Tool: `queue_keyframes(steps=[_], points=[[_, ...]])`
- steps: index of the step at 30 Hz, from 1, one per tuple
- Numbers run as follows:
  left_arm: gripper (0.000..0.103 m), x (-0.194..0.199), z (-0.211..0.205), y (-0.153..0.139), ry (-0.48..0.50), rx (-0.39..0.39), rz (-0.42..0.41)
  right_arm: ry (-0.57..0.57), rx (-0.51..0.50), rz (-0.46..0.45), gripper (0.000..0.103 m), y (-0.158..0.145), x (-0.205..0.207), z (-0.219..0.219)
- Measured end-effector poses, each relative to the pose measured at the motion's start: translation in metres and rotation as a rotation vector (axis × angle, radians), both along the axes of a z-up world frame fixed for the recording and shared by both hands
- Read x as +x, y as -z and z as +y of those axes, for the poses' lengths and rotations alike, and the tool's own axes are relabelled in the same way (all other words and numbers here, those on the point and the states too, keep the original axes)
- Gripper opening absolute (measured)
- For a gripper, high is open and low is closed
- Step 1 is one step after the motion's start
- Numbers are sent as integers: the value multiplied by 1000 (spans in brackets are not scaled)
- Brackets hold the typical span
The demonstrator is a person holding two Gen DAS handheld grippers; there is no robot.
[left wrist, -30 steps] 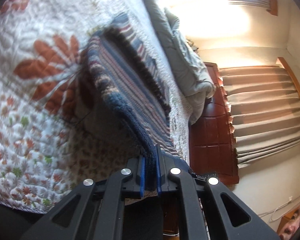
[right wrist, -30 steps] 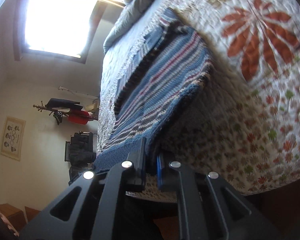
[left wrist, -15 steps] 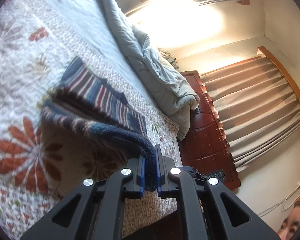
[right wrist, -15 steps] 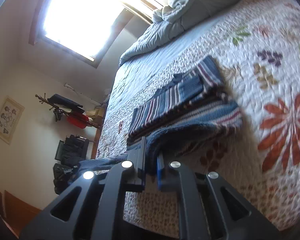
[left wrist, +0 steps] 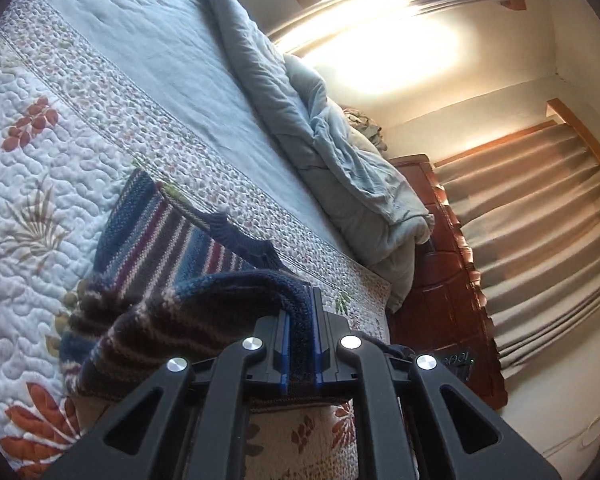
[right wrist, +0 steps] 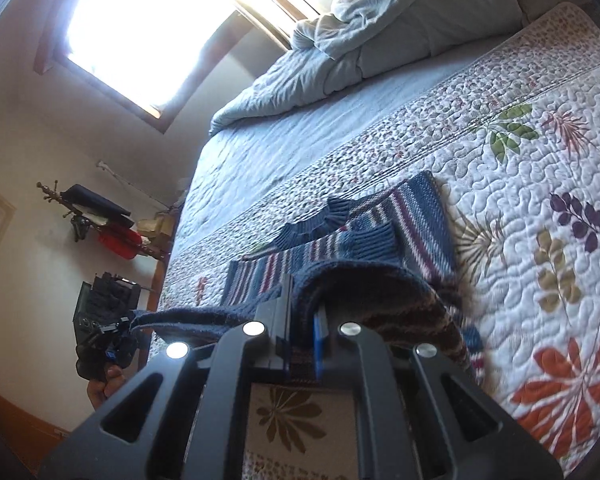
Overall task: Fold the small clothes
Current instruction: 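Lift the hem with both grippers and fold it toward the collar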
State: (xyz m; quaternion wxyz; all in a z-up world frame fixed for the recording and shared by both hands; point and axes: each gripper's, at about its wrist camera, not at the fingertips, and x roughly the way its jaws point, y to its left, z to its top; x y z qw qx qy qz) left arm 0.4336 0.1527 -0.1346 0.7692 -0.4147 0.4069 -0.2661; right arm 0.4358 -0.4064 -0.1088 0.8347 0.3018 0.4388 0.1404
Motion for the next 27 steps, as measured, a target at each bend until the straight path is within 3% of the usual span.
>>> queue_keyframes(steps=[8, 12, 16, 18, 22, 27], points=[[8, 78, -9, 72, -36, 47, 152, 11, -43, 134, 7, 80, 85, 2], [8, 98, -12, 108, -40, 100, 216, 9, -53, 185, 7, 114, 107, 3], [8, 108, -15, 126, -37, 142, 243, 6, -34, 217, 7, 137, 119, -2], [8, 113, -16, 132, -34, 149, 258, 6, -16, 228, 9, 144, 122, -4], [10, 119, -16, 139, -36, 135, 290, 4, 34, 246, 23, 150, 129, -7], [15, 115, -16, 116, -31, 165, 234, -45, 15, 179, 41, 126, 126, -8]])
